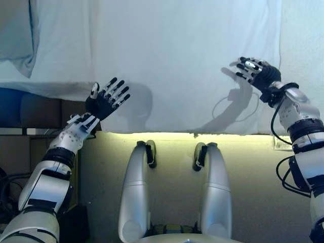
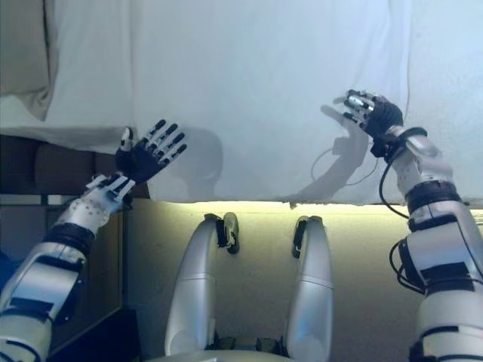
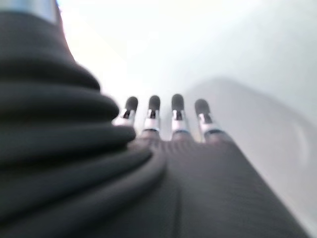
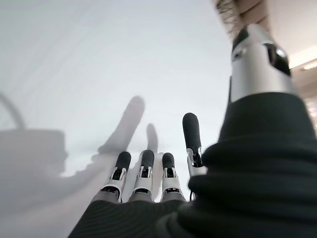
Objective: Make the bed neatly
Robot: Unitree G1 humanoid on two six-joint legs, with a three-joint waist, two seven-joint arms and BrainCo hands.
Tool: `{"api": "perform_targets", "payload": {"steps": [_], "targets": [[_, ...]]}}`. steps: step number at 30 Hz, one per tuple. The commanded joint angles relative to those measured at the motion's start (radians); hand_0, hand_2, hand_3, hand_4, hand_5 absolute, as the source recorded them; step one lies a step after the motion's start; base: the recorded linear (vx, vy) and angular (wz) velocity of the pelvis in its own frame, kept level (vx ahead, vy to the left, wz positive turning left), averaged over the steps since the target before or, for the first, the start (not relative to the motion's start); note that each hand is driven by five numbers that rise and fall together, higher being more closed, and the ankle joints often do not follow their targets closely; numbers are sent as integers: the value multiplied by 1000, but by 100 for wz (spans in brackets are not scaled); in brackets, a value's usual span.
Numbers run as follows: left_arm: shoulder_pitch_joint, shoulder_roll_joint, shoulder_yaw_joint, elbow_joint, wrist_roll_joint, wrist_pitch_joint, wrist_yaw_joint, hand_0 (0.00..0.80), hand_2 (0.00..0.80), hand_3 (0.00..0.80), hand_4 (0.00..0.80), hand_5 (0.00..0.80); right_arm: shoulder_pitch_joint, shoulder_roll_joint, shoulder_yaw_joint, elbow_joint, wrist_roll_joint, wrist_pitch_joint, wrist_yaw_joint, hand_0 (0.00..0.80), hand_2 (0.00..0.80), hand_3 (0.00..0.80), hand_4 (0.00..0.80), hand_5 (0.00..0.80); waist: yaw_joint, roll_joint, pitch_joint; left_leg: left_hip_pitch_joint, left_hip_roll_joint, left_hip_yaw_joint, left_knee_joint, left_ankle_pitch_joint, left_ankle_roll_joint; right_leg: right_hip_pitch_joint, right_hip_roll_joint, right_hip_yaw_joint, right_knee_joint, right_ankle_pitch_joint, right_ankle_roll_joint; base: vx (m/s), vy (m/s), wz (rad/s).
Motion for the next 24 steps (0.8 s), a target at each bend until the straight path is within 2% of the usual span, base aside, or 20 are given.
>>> {"api": "perform_targets", "payload": {"steps": [1, 6, 12, 18, 24], "targets": [[-70, 28, -4, 73, -14, 12, 25, 0, 0, 0, 0, 0, -79, -18, 85, 83, -80, 32, -7, 0, 0, 0, 0, 0, -5, 11, -8, 29, 5, 7, -78, -14, 18, -5, -22, 14, -29, 50, -18, -61, 34, -10], [-130, 23, -16, 155, -13, 36, 98, 0, 0, 0, 0, 0, -119, -10, 146, 115, -154, 78, -15, 0, 0, 0, 0, 0, -7, 7, 8, -64, -3, -11, 2, -32, 21, -91, -14, 26, 27, 30, -30, -55, 22, -5], [-143, 14, 10, 234, -23, 56, 189, 0, 0, 0, 0, 0, -105, -11, 152, 149, -208, 130, 1, 0, 0, 0, 0, 0, -8, 0, 14, -126, -10, -19, 49, -42, 21, -143, -7, 25, 60, 14, -41, -23, -11, -4], [-102, 9, 44, 298, -9, 74, 212, 0, 0, 0, 0, 0, -56, -8, 132, 193, -271, 206, 9, 0, 0, 0, 0, 0, -5, -3, 14, -141, -13, -21, 57, -41, 19, -155, -2, 18, 65, 9, -46, 0, 0, 0], [-20, -10, 95, 348, -1, 73, 196, 0, 0, 0, 0, 0, 36, -4, 96, 246, -320, 243, 41, 0, 0, 0, 0, 0, -1, 5, 15, -123, -17, -17, 31, -36, 15, -136, 5, 16, 43, 7, -48, -32, -19, 0]]}}
